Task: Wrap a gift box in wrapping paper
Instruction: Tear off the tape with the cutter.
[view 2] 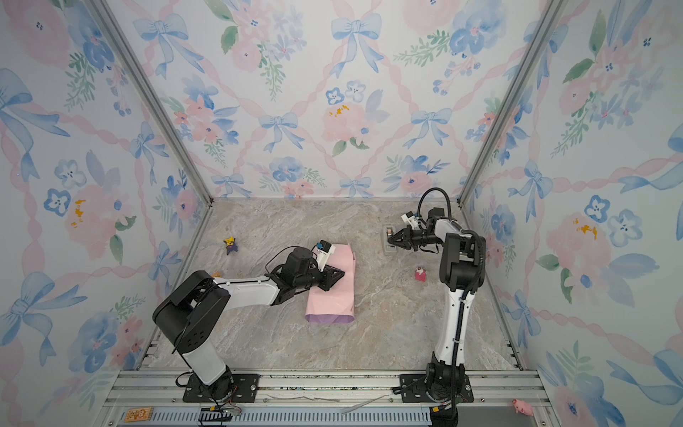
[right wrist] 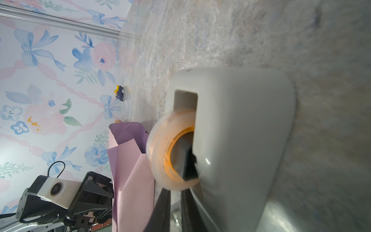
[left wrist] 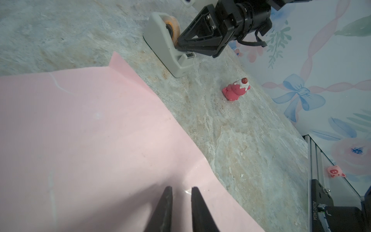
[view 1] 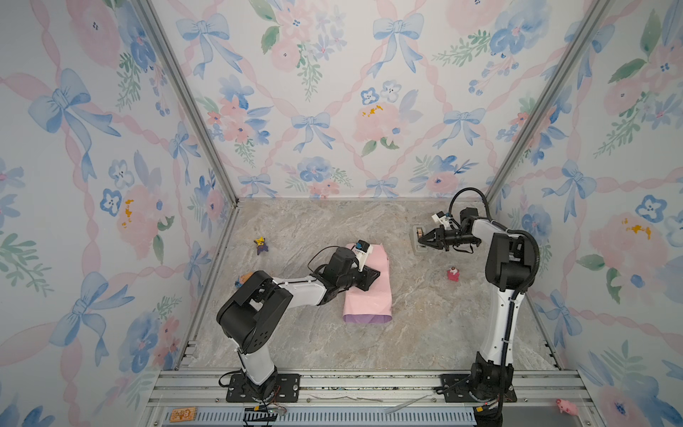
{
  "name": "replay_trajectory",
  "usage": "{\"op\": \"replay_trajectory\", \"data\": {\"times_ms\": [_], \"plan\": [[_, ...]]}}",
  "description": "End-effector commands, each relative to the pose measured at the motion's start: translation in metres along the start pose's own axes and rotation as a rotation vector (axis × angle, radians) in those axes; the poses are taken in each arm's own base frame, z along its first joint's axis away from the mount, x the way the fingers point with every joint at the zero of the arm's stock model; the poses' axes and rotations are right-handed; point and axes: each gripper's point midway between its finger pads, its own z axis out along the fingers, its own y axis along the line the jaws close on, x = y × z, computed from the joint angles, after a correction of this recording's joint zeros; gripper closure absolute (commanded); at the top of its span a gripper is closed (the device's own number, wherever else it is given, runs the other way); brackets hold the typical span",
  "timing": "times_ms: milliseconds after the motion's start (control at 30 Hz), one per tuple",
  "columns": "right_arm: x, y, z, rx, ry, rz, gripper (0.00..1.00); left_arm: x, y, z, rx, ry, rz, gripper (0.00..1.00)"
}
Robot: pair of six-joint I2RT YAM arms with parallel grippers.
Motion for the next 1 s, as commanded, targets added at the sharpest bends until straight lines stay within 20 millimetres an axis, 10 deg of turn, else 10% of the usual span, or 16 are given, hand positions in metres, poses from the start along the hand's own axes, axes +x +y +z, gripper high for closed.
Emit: {"op": "replay_trajectory", "data": {"times_ms": [0, 967], "plan": [[-0.003, 0.01, -0.001, -0.045, -0.018, -0.007, 0.88, 0.06, 0.028, 0.002, -0.096, 0.188, -0.07, 0.78], [-0.001, 0.052, -0.031, -0.072, -0.15, 0.043, 1.0, 0.056, 0.027, -0.002, -0.102, 0.174, -0.059, 0.79]]}}
